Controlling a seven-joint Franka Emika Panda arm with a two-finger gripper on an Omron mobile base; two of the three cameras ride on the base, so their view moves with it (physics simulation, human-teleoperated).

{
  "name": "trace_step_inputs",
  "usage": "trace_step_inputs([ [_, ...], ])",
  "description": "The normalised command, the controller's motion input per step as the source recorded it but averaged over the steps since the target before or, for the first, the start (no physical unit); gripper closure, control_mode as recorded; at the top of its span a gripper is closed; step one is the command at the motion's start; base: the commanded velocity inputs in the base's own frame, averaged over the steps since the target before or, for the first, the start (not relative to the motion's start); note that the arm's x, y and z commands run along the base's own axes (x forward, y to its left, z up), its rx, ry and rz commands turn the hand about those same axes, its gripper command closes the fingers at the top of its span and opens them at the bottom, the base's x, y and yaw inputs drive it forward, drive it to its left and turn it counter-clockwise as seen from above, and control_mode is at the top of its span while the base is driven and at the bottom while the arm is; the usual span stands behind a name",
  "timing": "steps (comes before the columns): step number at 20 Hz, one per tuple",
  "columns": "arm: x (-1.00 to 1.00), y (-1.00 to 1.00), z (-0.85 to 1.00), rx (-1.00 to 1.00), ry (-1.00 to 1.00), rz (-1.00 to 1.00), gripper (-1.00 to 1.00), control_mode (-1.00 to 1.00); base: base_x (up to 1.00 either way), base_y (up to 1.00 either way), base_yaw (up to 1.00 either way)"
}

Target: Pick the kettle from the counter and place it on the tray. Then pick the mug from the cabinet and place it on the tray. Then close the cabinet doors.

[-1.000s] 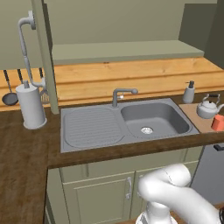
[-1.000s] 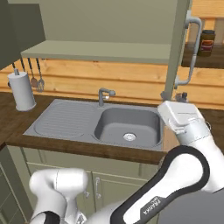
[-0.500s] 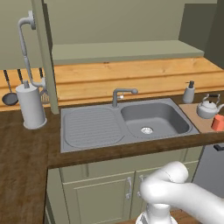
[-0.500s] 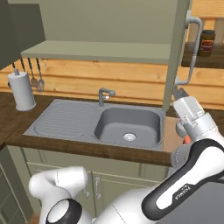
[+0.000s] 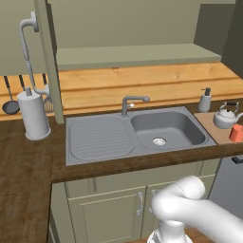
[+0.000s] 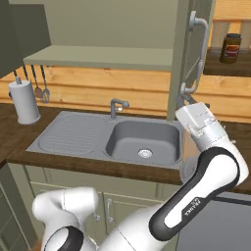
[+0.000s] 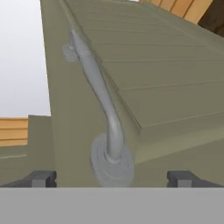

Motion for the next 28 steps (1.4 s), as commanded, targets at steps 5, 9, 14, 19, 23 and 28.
trace_step_inputs([
  [5,0.22,0.84,0.21,-0.01,0.00,-0.18,-1.00,-1.00,0.00,0.00,0.00],
  [9,0.27,0.93,0.21,-0.01,0.00,-0.17,-1.00,-1.00,0.00,0.00,0.00],
  [14,0.45,0.87,0.20,-0.01,0.00,-0.18,-1.00,-1.00,0.00,0.00,0.00],
  [19,0.57,0.83,0.16,-0.01,0.00,-0.18,-1.00,-1.00,0.00,0.00,0.00],
  [23,0.61,0.81,0.18,0.00,0.01,-0.18,-1.00,-1.00,0.00,0.00,0.00],
  [28,0.70,0.66,0.16,0.00,0.04,-0.17,-1.00,-1.00,0.00,0.00,0.00],
])
